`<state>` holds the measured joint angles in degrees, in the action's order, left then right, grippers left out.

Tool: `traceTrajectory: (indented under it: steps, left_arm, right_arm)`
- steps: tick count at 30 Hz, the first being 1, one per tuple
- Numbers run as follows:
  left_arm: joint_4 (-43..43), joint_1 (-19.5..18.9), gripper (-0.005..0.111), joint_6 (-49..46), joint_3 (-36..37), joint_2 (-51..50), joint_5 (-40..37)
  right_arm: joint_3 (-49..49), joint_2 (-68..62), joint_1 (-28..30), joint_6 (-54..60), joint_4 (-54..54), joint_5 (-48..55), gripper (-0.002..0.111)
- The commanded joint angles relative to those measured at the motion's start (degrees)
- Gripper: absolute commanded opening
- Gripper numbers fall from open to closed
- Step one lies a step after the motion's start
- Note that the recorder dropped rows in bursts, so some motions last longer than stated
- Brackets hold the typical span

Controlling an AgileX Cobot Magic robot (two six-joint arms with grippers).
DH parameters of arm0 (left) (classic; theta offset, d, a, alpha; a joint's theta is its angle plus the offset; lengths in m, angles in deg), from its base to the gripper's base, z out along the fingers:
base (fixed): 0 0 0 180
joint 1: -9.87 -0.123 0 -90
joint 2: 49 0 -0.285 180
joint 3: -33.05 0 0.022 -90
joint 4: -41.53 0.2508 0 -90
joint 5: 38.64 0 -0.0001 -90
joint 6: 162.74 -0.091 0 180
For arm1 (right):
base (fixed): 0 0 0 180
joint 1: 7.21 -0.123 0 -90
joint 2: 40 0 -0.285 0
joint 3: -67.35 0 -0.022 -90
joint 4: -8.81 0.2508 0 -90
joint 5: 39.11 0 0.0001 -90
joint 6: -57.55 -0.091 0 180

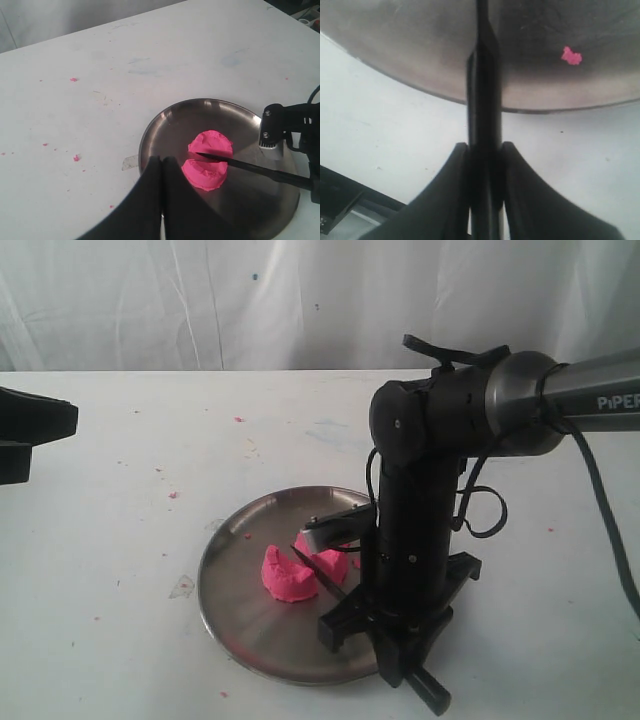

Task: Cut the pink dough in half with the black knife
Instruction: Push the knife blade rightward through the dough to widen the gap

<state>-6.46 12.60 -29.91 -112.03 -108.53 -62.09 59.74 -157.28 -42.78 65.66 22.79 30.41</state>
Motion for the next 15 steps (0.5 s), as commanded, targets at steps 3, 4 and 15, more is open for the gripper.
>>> traceTrajectory:
  steps: [3,4,15]
  left_arm:
    - [-1.2,0.4,0.000,0.3,0.2,0.5,-0.5]
    - [-1.2,0.4,0.000,0.3,0.2,0.5,-0.5]
    - [-1.2,0.4,0.000,0.3,0.2,0.5,-0.5]
  right_arm:
    - [-0.2,0.7,0.0,3.7,4.7,0.4,0.000]
    - [-0.2,0.7,0.0,3.7,4.6,0.4,0.000]
    - [-0.2,0.7,0.0,-1.5,-4.7,0.4,0.000]
